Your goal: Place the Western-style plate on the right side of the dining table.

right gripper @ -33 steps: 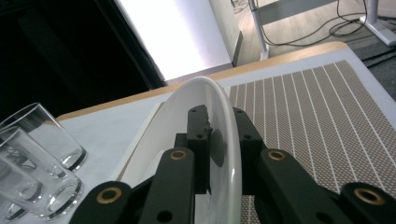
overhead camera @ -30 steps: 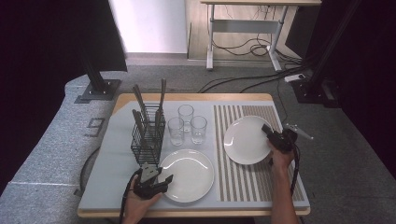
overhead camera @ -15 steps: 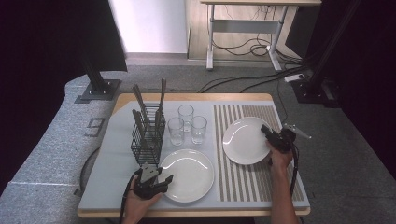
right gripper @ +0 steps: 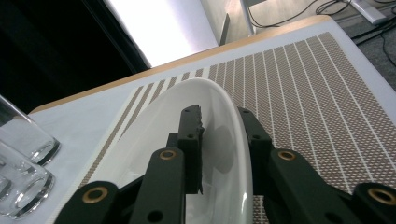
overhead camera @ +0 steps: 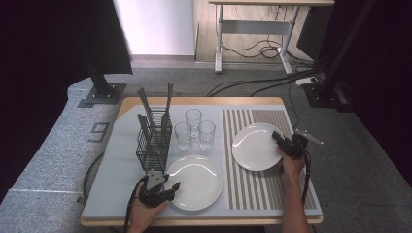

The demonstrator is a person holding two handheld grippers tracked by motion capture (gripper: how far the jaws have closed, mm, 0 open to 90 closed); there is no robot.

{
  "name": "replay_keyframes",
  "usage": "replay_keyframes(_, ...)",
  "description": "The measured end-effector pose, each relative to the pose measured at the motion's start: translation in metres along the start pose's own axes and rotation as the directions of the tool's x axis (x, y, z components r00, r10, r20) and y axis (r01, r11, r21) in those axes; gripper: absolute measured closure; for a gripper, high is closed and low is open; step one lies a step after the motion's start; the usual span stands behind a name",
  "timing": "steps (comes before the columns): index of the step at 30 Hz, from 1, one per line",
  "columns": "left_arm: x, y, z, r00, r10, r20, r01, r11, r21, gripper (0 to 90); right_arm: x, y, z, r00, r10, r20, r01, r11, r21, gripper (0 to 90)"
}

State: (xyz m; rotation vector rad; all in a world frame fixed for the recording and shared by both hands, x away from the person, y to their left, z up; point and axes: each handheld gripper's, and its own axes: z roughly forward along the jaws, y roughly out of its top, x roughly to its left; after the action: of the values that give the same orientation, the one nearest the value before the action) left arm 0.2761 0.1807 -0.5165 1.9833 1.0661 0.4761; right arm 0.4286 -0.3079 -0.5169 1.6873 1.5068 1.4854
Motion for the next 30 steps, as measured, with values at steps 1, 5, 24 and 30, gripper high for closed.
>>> replay_keyframes(1, 0.000, 0.000, 0.000, 1.0000, 0.000, 0.000, 0.000, 1.0000, 0.001, 44.1, -0.001, 0.000, 0.000, 1.0000, 0.003, 0.005, -0.003, 1.000, 0.004, 74.2)
replay_keyframes(5, 0.000, 0.000, 0.001, 1.0000, 0.000, 0.002, 0.000, 1.0000, 0.001, 44.1, -0.004, -0.001, 0.002, 0.9999, 0.010, 0.006, -0.010, 1.000, 0.013, 73.4)
replay_keyframes(24, -0.001, 0.001, -0.001, 1.0000, 0.008, -0.002, -0.008, 1.0000, 0.001, 44.0, -0.010, -0.005, 0.005, 0.9997, 0.001, 0.022, -0.002, 0.999, 0.047, 69.5)
replay_keyframes(30, 0.001, 0.001, -0.003, 0.9999, 0.005, -0.009, -0.005, 1.0000, -0.003, 44.1, -0.012, -0.006, 0.006, 0.9997, 0.009, 0.022, -0.010, 0.999, 0.052, 69.0)
